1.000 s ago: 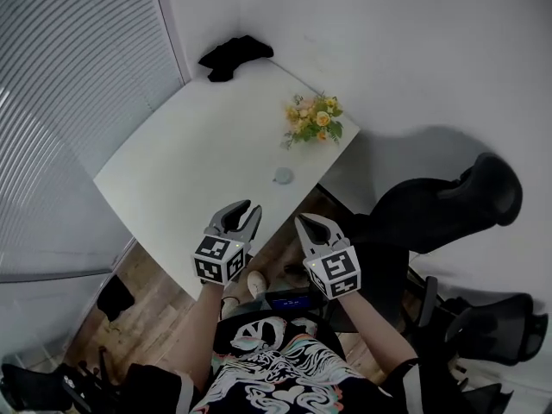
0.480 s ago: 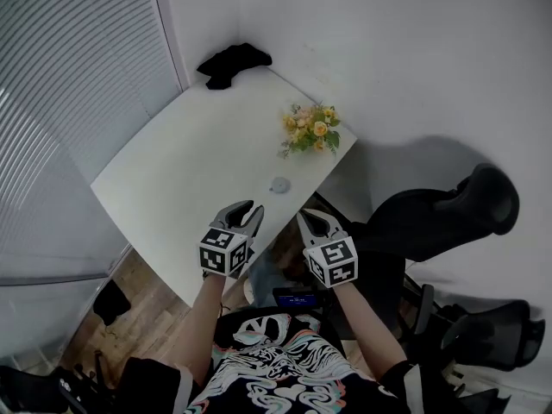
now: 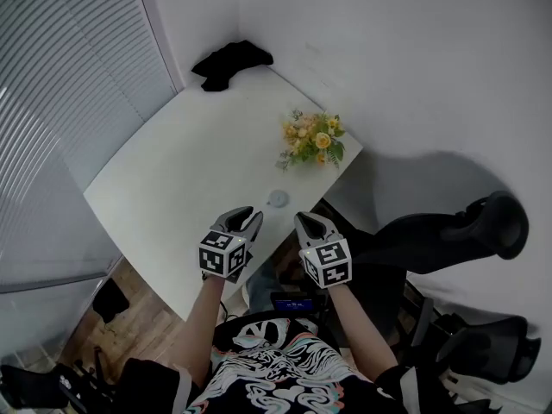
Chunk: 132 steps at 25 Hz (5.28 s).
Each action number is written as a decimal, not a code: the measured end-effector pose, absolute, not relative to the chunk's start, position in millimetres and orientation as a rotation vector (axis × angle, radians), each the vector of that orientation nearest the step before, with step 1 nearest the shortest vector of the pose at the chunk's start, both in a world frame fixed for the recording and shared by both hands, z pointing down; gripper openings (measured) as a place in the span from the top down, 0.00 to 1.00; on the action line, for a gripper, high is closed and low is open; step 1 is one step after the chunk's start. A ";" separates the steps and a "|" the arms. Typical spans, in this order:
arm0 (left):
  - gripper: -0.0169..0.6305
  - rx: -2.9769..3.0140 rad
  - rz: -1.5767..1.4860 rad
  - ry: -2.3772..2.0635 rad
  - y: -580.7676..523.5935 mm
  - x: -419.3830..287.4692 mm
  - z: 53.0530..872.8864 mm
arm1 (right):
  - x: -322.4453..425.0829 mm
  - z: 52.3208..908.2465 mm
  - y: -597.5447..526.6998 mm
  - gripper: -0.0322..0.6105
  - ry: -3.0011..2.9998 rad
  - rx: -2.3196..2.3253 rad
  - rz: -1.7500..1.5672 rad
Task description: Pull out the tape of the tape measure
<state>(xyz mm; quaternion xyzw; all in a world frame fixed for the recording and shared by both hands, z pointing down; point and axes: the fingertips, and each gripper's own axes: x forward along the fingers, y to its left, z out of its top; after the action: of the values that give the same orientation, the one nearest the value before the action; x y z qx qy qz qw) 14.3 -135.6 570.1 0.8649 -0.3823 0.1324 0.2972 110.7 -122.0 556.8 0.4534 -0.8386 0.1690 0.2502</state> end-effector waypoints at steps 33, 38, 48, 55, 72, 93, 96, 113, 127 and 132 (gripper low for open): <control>0.87 2.443 0.884 -0.751 -167.3 55.4 638.8 | 88.8 632.4 -173.6 0.76 -2.275 0.881 0.459; 0.87 2.468 0.976 -0.672 -162.8 61.2 643.3 | 90.2 634.9 -174.0 0.76 -2.244 0.825 0.413; 0.92 2.476 1.035 -0.623 -165.6 64.8 648.2 | 82.3 636.3 -172.8 0.72 -2.236 0.639 0.244; 0.96 2.469 1.046 -0.611 -167.2 63.4 649.2 | 79.6 636.7 -173.1 0.63 -2.260 0.546 0.226; 0.97 2.476 1.075 -0.548 -160.0 68.6 650.0 | 64.1 644.1 -164.9 0.53 -2.251 0.418 0.167; 0.97 2.445 1.037 -0.575 -158.2 62.5 649.4 | 73.4 648.2 -169.7 0.61 -2.259 0.580 0.266; 0.97 2.443 1.035 -0.584 -157.3 58.9 648.3 | 75.1 648.3 -170.0 0.61 -2.240 0.601 0.281; 0.97 2.444 1.020 -0.602 -145.7 45.2 643.9 | 86.5 648.2 -166.6 0.61 -2.168 0.757 0.368; 0.97 2.396 1.034 -0.661 -137.3 22.3 650.0 | 88.0 652.2 -169.0 0.61 -2.180 0.824 0.438; 0.97 2.374 1.043 -0.693 -130.2 10.6 651.4 | 89.7 653.9 -168.5 0.61 -2.164 0.846 0.482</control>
<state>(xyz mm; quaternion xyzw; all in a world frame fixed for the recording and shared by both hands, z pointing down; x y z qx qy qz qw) 10.6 -130.2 651.4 0.8615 -0.2513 0.3785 0.2266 89.7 -168.5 653.9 0.3305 -0.8455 0.1884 0.3747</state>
